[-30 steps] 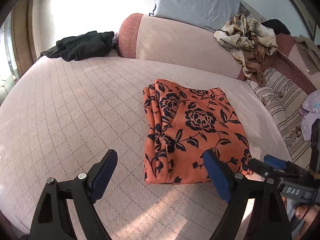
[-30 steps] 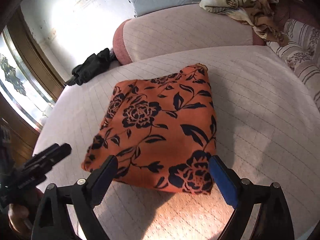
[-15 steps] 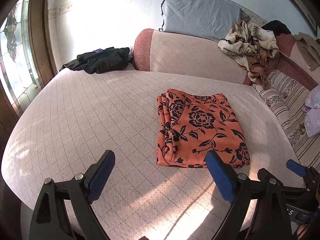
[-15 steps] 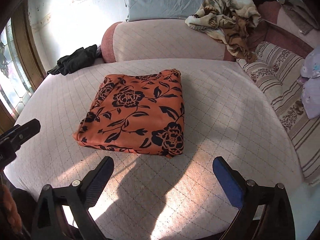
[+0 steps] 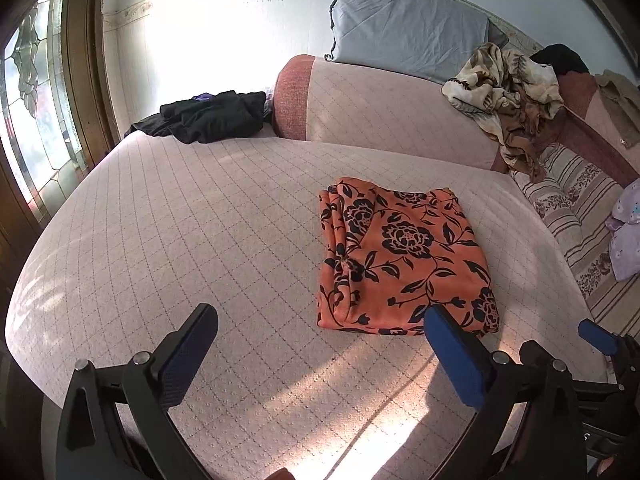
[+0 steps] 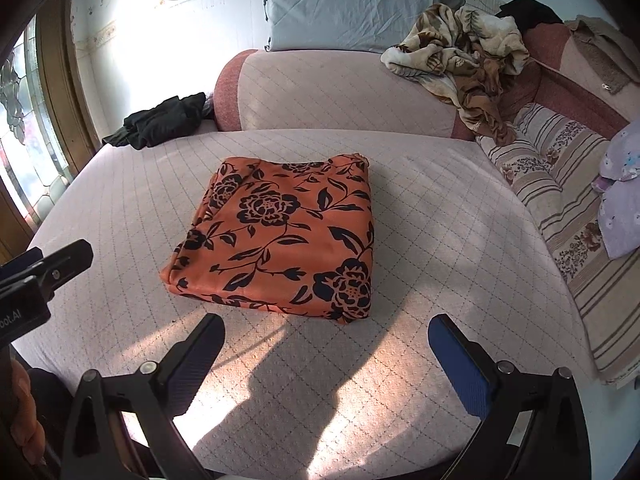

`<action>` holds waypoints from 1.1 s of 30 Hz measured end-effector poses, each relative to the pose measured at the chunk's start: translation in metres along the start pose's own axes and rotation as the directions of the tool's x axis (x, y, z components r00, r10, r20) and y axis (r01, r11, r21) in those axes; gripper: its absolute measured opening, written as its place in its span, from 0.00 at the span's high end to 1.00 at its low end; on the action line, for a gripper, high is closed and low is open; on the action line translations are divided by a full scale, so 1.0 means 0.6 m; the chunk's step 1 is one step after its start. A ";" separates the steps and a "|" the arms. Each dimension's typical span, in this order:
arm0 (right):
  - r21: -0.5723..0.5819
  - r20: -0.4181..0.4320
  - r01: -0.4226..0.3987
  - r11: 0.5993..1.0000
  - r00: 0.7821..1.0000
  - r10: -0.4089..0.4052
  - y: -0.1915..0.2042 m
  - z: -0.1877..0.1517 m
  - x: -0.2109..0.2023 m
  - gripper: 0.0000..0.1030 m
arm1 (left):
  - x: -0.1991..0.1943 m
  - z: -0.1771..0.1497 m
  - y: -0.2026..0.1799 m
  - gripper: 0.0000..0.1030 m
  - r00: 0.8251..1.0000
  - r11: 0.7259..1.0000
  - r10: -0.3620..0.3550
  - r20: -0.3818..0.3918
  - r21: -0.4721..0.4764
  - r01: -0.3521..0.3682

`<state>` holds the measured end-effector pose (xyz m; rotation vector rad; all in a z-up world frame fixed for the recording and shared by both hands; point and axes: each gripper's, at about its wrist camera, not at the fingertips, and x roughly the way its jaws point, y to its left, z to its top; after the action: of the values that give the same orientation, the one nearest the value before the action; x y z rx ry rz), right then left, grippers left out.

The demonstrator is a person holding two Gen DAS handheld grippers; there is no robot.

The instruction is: Fold small clothes

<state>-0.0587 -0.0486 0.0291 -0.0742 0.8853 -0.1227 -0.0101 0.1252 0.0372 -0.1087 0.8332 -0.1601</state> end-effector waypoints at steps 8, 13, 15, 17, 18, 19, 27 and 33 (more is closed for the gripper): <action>-0.015 0.023 0.023 1.000 0.999 -0.023 -0.013 0.007 -0.005 0.00 | -0.004 0.007 -0.020 0.01 1.000 1.000 -0.014 0.025 0.026 0.013; -0.003 0.028 0.033 0.999 0.999 -0.033 -0.025 0.014 -0.002 0.00 | 0.002 0.008 -0.034 0.01 1.000 0.999 0.014 0.024 0.051 -0.016; -0.002 0.027 0.034 0.999 0.999 -0.034 -0.026 0.015 0.000 0.00 | 0.005 0.009 -0.039 0.01 1.000 0.998 0.022 0.022 0.062 -0.024; -0.004 0.026 0.034 0.999 0.999 -0.034 -0.027 0.016 0.002 0.00 | 0.008 0.010 -0.044 0.01 1.000 0.997 0.018 0.018 0.072 -0.020; -0.005 0.025 0.034 0.999 0.999 -0.034 -0.027 0.016 0.004 0.00 | 0.009 0.011 -0.045 0.01 1.000 0.997 0.012 0.018 0.075 -0.013; -0.007 0.024 0.036 0.999 0.999 -0.036 -0.027 0.017 0.005 0.00 | 0.008 0.012 -0.047 0.01 1.000 0.997 0.006 0.021 0.076 -0.007; -0.014 0.021 0.049 0.999 0.999 -0.049 -0.032 0.022 0.016 0.00 | 0.023 0.019 -0.056 0.01 1.000 0.996 0.007 0.011 0.085 -0.008; -0.019 0.024 0.048 0.999 0.999 -0.047 -0.031 0.030 0.021 0.00 | 0.033 0.023 -0.061 0.01 1.000 0.996 0.008 0.015 0.090 -0.009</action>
<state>-0.0381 -0.0683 0.0328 -0.1146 0.8618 -0.1572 0.0098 0.0859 0.0379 -0.0210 0.8109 -0.1884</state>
